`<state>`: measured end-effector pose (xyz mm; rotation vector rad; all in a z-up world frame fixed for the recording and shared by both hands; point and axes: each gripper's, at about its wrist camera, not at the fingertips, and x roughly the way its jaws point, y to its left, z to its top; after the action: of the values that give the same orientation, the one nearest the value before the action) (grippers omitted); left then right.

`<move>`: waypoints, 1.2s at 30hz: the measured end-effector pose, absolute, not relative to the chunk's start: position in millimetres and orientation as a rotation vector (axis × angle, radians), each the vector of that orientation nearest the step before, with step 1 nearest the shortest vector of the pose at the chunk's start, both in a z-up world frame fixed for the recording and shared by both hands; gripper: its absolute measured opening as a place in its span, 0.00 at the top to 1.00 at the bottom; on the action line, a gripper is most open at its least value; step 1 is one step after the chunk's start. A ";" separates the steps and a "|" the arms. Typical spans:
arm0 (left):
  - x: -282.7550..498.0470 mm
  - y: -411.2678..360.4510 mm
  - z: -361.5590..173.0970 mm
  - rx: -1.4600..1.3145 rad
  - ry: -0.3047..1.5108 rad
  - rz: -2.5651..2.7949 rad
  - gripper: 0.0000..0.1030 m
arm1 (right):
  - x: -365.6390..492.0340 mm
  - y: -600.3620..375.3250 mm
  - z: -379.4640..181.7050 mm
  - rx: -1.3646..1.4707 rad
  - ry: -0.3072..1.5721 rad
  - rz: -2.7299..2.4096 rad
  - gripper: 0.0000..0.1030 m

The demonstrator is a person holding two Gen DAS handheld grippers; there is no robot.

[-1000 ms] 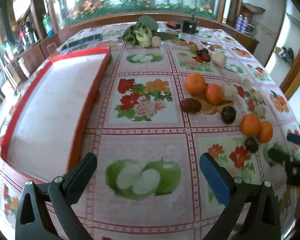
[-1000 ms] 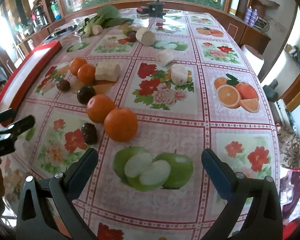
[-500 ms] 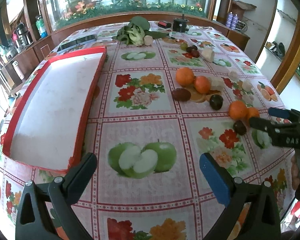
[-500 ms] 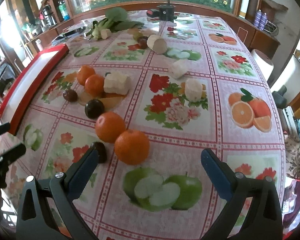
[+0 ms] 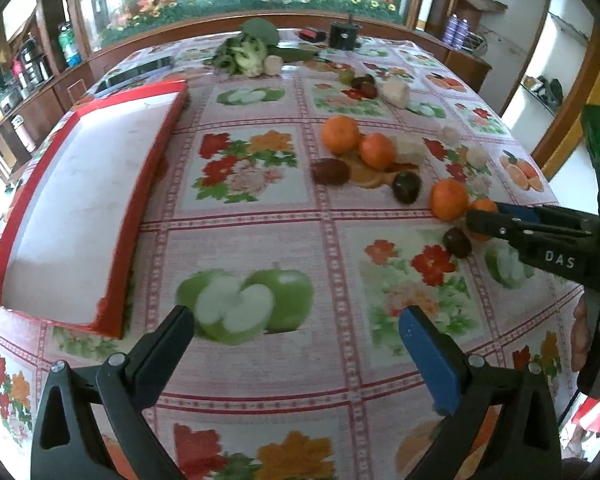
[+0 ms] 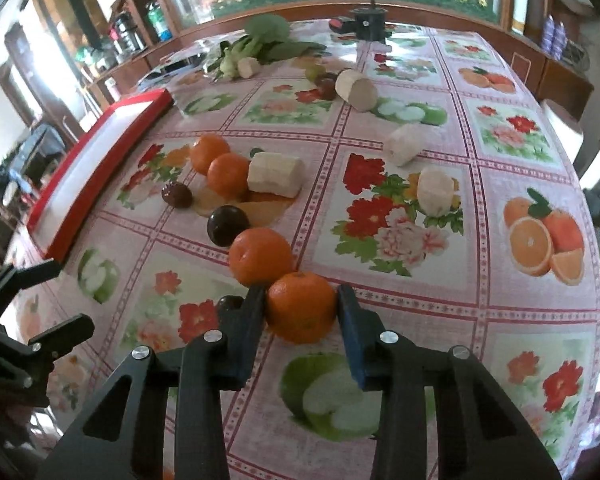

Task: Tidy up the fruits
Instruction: 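Lower the right gripper onto an orange and close it, then close the left gripper on a dark brown date while the right gripper holds the orange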

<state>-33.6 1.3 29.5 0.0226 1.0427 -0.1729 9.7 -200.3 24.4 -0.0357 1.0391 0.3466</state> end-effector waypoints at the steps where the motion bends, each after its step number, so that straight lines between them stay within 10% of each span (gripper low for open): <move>1: -33.0 -3.9 30.2 0.030 1.041 -0.181 0.00 | 7.6 -201.1 25.7 -0.044 1.030 0.338 0.65; 20: -2.8 -79.3 23.5 -0.111 1.095 -0.250 0.03 | -24.6 -258.8 25.4 -0.044 1.007 0.267 0.66; 28: 3.3 -100.3 14.1 -0.103 1.099 -0.217 0.22 | -25.7 -267.8 24.8 -0.009 1.009 0.312 0.65; 36: 0.8 -99.9 14.6 -0.128 1.077 -0.237 0.79 | -28.3 -274.8 24.2 0.021 1.006 0.349 0.65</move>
<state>0.8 -99.9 14.6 -0.1281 1.0771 -0.2372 -28.3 -274.8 24.2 0.0208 1.0063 0.3495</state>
